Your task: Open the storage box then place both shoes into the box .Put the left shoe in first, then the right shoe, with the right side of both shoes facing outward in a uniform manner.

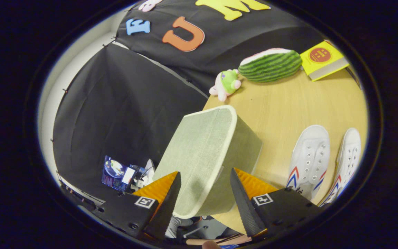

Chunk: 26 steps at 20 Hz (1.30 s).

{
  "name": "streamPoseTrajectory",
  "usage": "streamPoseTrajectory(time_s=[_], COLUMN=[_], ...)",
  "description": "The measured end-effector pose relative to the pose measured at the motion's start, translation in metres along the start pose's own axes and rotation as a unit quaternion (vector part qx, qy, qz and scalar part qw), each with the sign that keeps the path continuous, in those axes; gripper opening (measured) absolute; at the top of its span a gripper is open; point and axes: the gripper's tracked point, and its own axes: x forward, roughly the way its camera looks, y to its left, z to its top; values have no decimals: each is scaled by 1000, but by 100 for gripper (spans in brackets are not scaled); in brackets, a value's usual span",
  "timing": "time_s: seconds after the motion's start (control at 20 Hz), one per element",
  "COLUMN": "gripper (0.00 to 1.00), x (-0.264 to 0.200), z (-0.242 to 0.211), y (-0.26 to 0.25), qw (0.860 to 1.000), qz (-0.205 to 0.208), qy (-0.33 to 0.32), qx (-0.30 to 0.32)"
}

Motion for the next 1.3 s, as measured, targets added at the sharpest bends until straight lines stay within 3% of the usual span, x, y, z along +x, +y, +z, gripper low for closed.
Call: streamPoseTrajectory(time_s=[0.1,0.2,0.35,0.45,0.55,0.9,1.3], gripper=[80,63,23,10,6,6,6], x=[6,10,8,3,-3,-12,53], z=[-1,1,3,9,12,38,48], y=[1,1,4,11,20,101,216], qw=[1000,1000,999,999,999,998,996], qz=[20,21,21,21,26,58,50], qy=[7,9,9,1,-2,-25,8], qx=[16,18,33,27,26,18,-76])
